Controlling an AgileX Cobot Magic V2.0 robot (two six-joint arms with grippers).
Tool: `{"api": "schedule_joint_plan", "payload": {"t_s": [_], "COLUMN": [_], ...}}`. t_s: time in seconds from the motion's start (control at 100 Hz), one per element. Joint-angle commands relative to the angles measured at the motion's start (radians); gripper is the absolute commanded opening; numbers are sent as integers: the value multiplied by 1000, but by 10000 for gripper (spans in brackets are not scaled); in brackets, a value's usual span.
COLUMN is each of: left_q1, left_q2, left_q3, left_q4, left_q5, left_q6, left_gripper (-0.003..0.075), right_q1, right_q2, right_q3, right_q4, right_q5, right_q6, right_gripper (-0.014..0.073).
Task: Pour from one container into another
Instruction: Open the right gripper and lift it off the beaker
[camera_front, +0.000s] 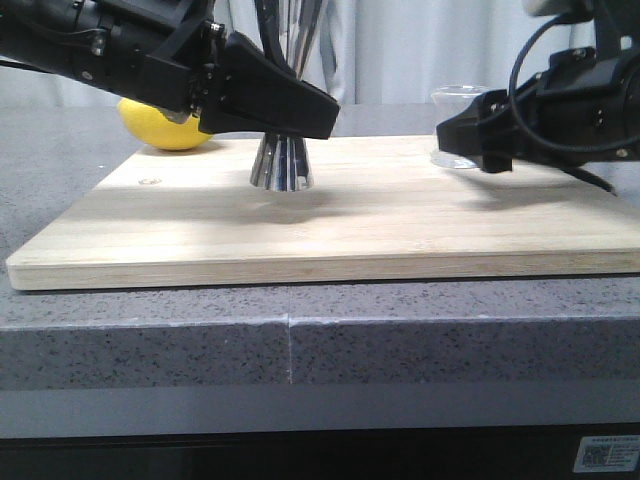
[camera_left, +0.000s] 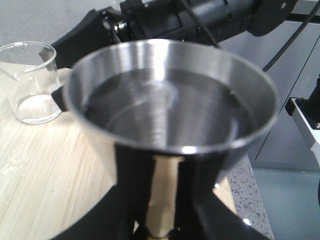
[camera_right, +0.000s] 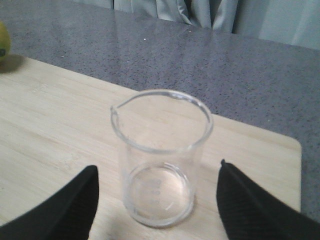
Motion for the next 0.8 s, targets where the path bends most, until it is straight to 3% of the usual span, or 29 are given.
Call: {"api": "schedule_joint_plan", "payload": {"t_s": [0.0,0.51,0.79], "left_q1": [-11,-11,-11], "left_q2": [-55,-55,-55], "left_q3": [-24,-24,-24], "left_q4": [-75,-75,-75], "left_q5": [107,105,94], "left_q6": [-6,-6,-2], "left_gripper": [10,10,10], "right_q1": [-7,-3,26], "right_q2": [-76,-268,-441], "right_q3": [-16,-6,-6], "right_q4": [7,-12,-23], "right_q5": [-39,121,311], "right_q6": [4,66,66], "right_gripper": [453,453,448]}}
